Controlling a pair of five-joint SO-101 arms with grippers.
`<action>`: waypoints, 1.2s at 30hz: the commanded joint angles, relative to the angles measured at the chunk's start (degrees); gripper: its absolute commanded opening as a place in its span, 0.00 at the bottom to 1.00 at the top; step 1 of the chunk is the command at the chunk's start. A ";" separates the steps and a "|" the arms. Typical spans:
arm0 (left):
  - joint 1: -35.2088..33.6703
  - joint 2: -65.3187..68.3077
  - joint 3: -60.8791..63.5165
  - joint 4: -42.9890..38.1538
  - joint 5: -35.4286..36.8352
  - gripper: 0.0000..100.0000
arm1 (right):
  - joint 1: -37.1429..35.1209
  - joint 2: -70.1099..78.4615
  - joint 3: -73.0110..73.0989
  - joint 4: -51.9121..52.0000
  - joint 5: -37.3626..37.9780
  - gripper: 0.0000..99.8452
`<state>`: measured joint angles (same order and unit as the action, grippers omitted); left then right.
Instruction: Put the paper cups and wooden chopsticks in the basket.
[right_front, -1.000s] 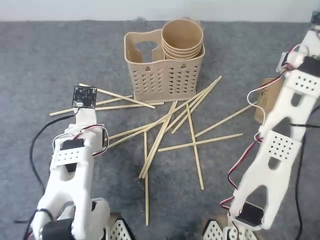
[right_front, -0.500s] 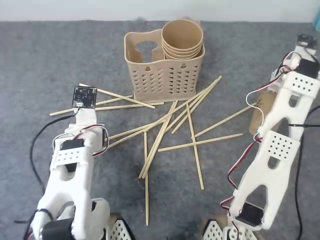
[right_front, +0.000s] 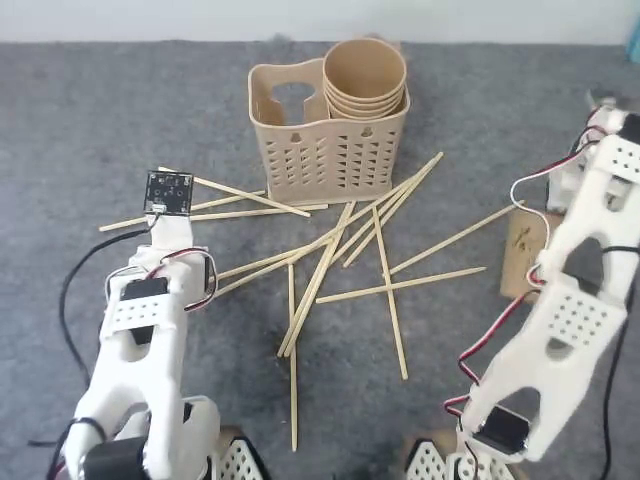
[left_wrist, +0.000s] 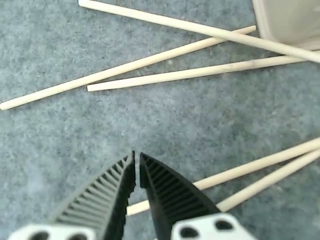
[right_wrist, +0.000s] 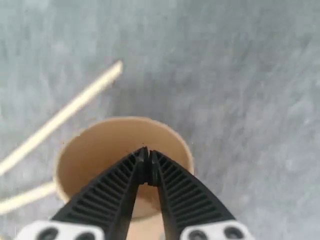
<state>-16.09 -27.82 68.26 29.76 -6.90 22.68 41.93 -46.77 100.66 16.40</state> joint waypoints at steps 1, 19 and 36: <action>0.18 -0.18 -2.86 -1.23 -0.53 0.02 | -2.24 -14.11 12.57 2.33 2.11 0.01; -0.18 -0.26 -2.59 -1.14 -0.53 0.02 | -2.24 -55.96 53.19 2.24 9.14 0.01; -0.26 -0.26 -2.51 -0.97 -0.53 0.02 | -1.10 -74.33 59.08 2.07 10.11 0.21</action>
<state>-16.09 -27.82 68.26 29.76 -6.90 20.75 -28.57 12.57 100.66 25.63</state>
